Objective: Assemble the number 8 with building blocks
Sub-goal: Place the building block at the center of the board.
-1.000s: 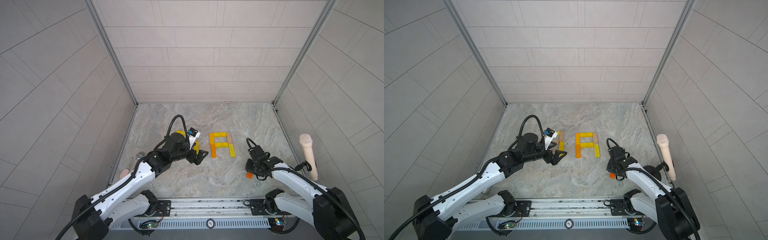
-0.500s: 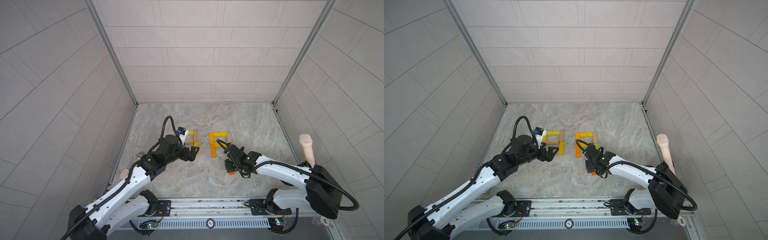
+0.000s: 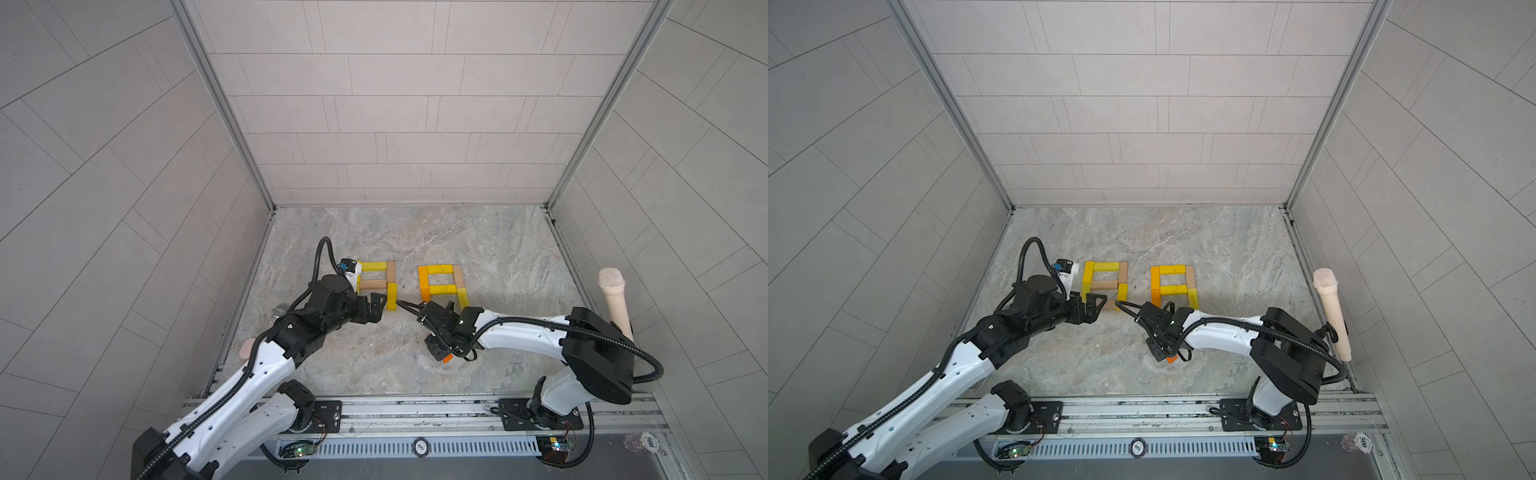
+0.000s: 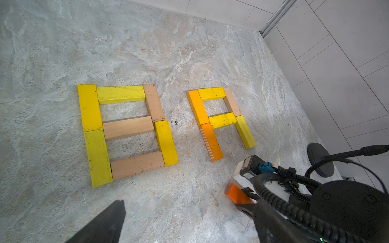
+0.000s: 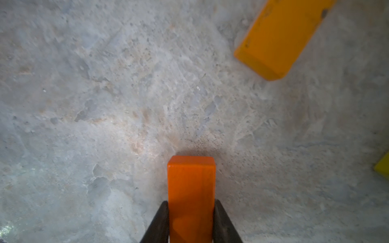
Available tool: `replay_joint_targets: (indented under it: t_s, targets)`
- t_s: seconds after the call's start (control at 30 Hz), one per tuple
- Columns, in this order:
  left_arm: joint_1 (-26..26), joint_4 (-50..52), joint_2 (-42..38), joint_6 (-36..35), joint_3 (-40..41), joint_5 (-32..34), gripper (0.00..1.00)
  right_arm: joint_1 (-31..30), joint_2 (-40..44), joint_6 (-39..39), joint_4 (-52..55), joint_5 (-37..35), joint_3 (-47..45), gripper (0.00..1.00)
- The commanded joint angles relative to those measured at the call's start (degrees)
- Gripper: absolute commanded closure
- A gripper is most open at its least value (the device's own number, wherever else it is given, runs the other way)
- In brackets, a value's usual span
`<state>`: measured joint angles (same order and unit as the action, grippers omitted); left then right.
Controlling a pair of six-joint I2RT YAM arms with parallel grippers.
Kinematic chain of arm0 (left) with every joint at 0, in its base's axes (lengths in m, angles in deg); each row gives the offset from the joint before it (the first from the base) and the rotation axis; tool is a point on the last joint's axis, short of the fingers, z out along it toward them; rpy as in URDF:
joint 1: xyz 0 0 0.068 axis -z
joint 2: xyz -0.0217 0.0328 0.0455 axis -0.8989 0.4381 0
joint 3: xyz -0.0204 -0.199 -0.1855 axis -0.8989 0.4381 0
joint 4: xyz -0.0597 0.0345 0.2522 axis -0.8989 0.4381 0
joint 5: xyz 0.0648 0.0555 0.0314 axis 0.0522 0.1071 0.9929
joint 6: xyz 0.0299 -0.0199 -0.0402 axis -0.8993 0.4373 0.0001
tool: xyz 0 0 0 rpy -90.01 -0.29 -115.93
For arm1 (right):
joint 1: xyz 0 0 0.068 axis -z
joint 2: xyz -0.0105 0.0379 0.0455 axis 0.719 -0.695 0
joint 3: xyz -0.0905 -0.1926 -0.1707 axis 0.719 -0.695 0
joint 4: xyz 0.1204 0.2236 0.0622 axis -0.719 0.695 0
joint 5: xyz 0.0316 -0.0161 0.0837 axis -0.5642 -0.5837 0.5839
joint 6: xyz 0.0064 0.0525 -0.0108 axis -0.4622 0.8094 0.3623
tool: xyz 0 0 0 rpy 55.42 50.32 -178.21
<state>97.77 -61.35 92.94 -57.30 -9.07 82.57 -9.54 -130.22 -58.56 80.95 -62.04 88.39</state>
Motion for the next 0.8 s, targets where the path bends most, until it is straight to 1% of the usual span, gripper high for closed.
replay_joint_targets:
  t_s: [0.0, 0.17, 0.27, 0.37, 0.43, 0.57, 0.77]
  targets:
    - [-0.18, 0.38, -0.65, 1.14, 0.16, 0.37, 0.00, -0.82, -1.22, -1.30, 0.75, -0.57, 1.44, 0.66]
    - [-0.18, -0.43, -0.73, 0.19, 0.22, 0.35, 0.00, -1.77, -3.29, -1.74, 1.09, -1.34, 2.93, 0.61]
    - [-0.18, -0.34, -0.84, -0.55, 0.16, 0.35, 0.00, -2.27, -4.09, -1.76, 1.45, -1.80, 3.69, 0.54]
    - [-0.18, -0.03, -1.15, -1.13, 0.05, 0.49, 0.00, -2.58, -3.66, -1.12, 1.71, -2.63, 3.43, 0.43]
    - [-0.18, 0.01, -1.40, -2.06, 0.12, 0.26, 0.00, -2.63, -2.53, -0.25, 1.62, -2.84, 2.14, 0.40]
    - [-0.18, -1.28, -1.74, -4.14, 0.59, -2.10, 0.00, -2.66, 0.10, 1.41, 2.05, -4.05, -0.74, 0.39]
    - [-0.19, -2.69, -1.63, -5.12, 0.68, -3.25, 0.00, -2.59, 5.17, 3.68, 3.06, -5.72, -5.25, 0.40]
